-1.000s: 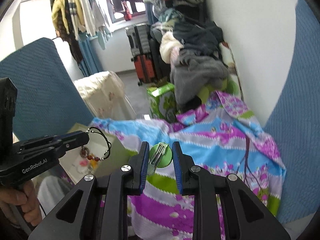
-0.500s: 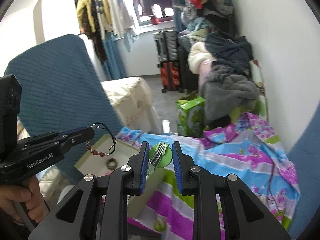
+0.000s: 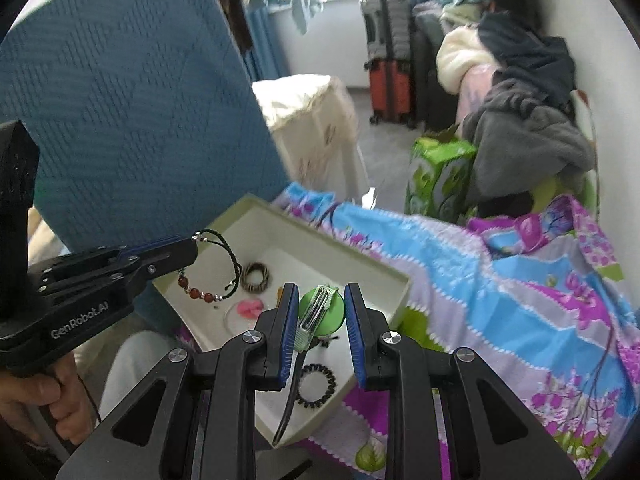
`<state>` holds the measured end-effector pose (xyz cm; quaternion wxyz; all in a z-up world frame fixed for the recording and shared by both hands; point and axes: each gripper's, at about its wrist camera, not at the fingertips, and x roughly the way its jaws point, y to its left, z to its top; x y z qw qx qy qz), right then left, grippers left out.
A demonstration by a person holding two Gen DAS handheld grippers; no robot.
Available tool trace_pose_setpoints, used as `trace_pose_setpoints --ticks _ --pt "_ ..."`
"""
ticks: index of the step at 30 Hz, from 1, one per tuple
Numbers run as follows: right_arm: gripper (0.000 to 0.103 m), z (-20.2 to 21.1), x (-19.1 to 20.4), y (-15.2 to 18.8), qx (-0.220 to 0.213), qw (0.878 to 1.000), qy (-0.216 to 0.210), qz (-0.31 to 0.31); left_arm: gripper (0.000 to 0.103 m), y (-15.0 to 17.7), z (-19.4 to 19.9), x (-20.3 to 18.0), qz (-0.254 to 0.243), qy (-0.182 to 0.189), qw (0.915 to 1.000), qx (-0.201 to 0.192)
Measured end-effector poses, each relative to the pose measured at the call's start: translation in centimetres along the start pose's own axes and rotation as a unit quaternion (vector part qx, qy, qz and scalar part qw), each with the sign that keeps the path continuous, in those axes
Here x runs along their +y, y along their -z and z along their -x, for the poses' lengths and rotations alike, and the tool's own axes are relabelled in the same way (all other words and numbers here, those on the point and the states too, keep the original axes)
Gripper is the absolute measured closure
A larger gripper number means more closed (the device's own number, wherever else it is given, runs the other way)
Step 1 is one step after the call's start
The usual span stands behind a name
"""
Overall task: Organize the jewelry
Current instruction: 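Open the right tool over the box while the left tool releases the bracelet inside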
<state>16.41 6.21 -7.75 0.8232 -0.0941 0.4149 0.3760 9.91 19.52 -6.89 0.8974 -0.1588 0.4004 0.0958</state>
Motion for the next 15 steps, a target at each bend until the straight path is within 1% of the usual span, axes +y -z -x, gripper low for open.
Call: trace_pose_setpoints --ticks 7,12,15 --pt "0.081 -3.8 0.4 0.5 0.041 0.999 -0.001 0.010 0.096 0.7 -2.9 1.7 0.015 -0.009 0.9993 0.033" --pt "0.081 -4.8 -0.1 0.9 0.051 0.999 0.000 0.005 0.096 1.1 -4.2 1.9 0.009 -0.009 0.9986 0.051" --pt "0.079 -4.9 -0.4 0.9 0.056 0.998 -0.002 0.000 0.096 1.1 -4.3 1.8 0.004 -0.012 0.9985 0.053"
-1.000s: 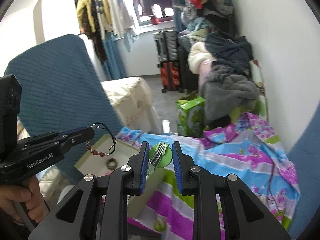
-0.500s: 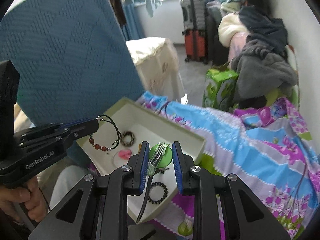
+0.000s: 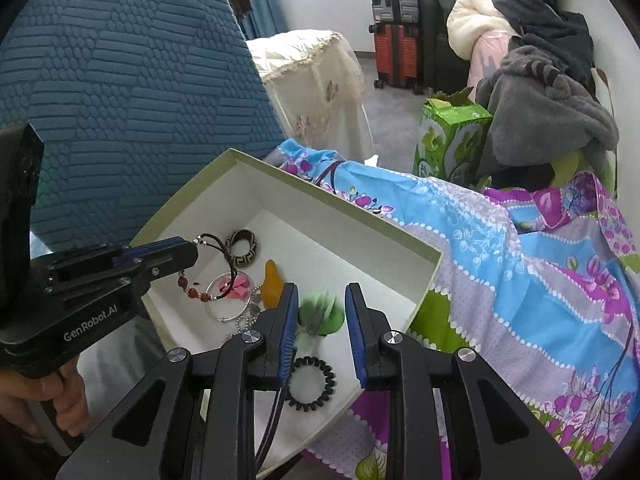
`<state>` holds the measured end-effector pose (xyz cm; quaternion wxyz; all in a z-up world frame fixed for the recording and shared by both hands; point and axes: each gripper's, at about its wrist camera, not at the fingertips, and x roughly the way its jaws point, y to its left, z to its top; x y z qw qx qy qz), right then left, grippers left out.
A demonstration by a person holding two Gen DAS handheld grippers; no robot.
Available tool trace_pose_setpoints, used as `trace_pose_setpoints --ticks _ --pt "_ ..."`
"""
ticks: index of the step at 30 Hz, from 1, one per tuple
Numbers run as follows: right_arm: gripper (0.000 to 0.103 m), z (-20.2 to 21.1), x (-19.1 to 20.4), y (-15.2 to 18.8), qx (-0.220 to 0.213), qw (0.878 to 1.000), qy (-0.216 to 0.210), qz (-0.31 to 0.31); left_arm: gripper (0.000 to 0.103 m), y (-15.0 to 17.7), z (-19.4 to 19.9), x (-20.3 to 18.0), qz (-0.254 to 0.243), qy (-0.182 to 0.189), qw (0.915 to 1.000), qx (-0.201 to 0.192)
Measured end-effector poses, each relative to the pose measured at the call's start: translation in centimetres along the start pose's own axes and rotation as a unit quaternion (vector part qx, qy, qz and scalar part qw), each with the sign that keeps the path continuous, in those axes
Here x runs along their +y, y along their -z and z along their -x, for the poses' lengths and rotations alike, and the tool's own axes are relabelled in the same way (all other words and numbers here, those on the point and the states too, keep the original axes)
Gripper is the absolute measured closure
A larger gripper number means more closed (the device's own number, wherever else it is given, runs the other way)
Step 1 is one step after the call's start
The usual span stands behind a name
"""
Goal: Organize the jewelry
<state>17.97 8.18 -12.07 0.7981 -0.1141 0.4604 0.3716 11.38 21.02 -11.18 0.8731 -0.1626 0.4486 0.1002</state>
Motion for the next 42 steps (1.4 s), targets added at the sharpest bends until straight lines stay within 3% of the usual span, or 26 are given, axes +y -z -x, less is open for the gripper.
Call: trace_pose_setpoints --ticks 4,9,17,25,27,29,37,40,42 --pt "0.074 1.0 -0.1 -0.4 -0.011 1.000 -0.002 0.000 0.095 -0.4 0.6 -0.1 0.011 -0.008 0.9999 0.001" --pt "0.074 3.5 -0.1 -1.1 -0.040 0.999 0.000 0.001 0.065 -1.1 3.4 -0.3 0.019 -0.010 0.9995 -0.024" --pt "0.074 11.4 0.6 -3.0 -0.118 0.993 0.001 0.004 0.053 -2.2 11.3 -2.2 0.009 0.002 0.9950 -0.099" --pt "0.074 19.0 1.2 -3.1 -0.188 0.982 0.005 0.004 0.040 -2.7 18.3 -4.9 -0.024 -0.011 0.9862 -0.163" --pt "0.073 20.2 1.2 -2.8 -0.198 0.980 0.003 0.002 0.032 -2.5 19.2 -5.4 -0.027 -0.012 0.9848 -0.171" --pt "0.068 21.2 1.1 -2.4 -0.203 0.979 0.009 0.000 0.023 -2.2 20.2 -5.8 -0.026 -0.019 0.9830 -0.181" --pt "0.039 23.8 0.7 0.0 -0.221 0.975 0.025 0.001 0.016 -0.7 21.2 -6.7 -0.023 -0.035 0.9817 -0.186" --pt "0.026 24.0 0.6 1.1 -0.221 0.975 0.030 -0.002 0.006 0.3 21.1 -7.3 -0.026 -0.037 0.9829 -0.178" --pt "0.023 24.0 0.7 1.8 -0.221 0.975 0.037 -0.001 0.000 0.9 21.2 -7.5 -0.028 -0.039 0.9822 -0.182"
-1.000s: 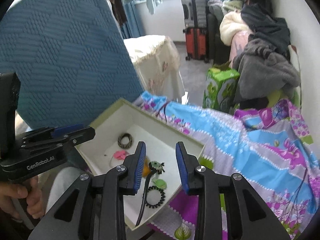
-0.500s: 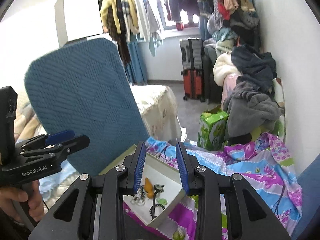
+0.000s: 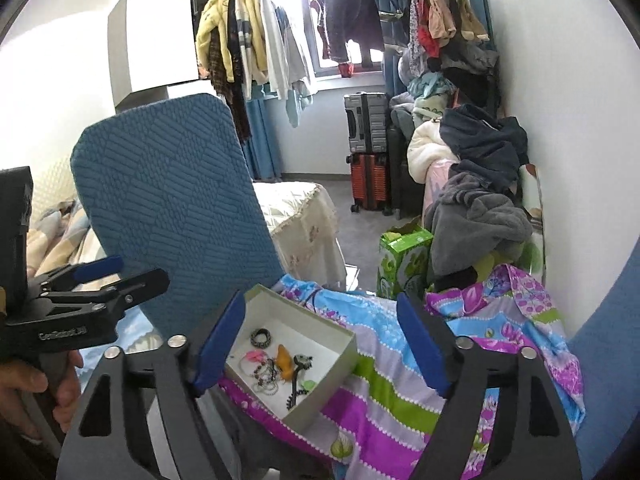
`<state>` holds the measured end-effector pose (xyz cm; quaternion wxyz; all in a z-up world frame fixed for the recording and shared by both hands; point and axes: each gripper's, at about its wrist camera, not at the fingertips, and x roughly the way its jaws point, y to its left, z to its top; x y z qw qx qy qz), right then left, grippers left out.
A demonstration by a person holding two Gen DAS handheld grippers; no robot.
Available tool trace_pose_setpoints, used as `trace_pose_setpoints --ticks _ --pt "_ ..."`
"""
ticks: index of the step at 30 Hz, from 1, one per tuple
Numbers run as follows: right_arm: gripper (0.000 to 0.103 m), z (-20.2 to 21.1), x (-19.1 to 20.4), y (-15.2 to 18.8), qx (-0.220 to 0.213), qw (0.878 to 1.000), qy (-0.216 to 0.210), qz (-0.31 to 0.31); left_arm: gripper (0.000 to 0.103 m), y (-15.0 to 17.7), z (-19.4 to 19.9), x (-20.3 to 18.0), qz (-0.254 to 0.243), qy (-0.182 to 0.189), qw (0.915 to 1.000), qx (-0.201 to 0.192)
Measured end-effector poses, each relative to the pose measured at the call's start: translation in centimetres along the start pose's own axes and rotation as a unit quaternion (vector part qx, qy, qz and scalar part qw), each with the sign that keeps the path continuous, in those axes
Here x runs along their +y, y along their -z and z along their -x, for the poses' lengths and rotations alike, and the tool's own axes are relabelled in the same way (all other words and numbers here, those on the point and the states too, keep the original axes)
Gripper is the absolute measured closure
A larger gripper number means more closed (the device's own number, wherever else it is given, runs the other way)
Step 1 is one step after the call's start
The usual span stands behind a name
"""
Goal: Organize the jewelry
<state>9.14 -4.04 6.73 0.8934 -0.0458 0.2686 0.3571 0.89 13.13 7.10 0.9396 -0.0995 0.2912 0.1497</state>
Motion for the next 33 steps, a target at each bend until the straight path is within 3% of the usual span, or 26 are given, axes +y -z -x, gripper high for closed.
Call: trace_pose_setpoints --ticks 4,9,33 --pt "0.008 0.3 0.2 1.8 0.003 1.000 0.024 -0.003 0.000 1.2 0.0 0.2 0.000 -0.008 0.9999 0.008" --pt "0.000 0.6 0.1 3.6 0.014 0.999 0.026 -0.012 0.000 2.8 -0.1 0.8 0.013 -0.015 0.9995 0.023" --pt "0.000 -0.2 0.6 8.5 0.066 0.996 0.042 -0.033 0.000 7.9 -1.4 0.9 0.020 -0.032 0.9958 0.083"
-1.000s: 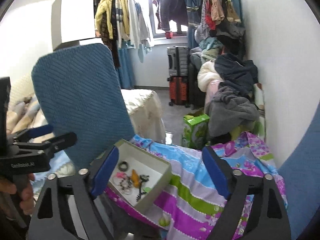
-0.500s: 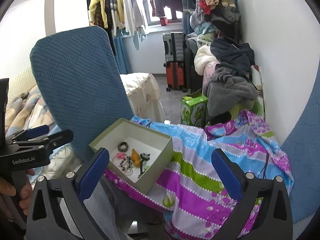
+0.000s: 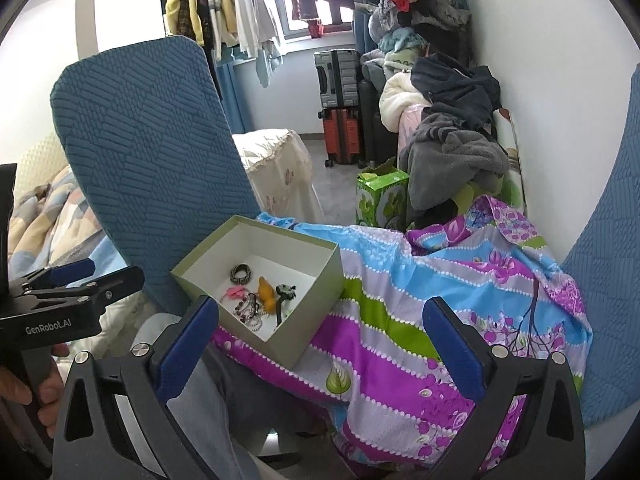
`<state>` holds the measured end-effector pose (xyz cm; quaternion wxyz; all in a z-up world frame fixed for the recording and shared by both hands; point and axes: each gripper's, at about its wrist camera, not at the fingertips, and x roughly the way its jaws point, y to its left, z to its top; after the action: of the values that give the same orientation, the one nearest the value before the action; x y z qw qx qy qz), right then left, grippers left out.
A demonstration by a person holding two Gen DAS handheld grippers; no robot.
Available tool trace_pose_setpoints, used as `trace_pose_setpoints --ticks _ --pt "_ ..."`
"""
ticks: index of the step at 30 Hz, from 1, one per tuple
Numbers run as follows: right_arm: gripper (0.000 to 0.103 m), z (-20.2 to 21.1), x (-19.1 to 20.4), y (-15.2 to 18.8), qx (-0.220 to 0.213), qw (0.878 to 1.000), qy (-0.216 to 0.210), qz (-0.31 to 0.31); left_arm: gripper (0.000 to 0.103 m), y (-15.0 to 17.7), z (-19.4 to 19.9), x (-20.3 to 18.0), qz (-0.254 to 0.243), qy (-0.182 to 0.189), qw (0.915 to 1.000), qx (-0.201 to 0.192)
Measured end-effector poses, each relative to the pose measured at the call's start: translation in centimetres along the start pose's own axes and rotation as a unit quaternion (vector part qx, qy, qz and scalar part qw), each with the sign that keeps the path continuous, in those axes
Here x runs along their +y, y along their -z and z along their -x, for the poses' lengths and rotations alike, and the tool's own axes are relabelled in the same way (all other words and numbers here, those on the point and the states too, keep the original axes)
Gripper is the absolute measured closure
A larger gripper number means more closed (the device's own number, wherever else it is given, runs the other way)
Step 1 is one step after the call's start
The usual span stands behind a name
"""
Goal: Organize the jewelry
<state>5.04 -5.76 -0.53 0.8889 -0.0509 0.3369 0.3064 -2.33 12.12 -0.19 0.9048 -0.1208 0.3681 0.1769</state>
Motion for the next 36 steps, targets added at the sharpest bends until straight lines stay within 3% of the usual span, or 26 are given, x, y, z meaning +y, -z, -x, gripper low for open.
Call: trace_pose_setpoints --ticks 36 --pt "0.000 -0.06 -0.70 0.01 0.002 1.000 0.004 -0.003 0.000 0.06 -0.08 -0.36 -0.015 -0.013 0.9998 -0.008"
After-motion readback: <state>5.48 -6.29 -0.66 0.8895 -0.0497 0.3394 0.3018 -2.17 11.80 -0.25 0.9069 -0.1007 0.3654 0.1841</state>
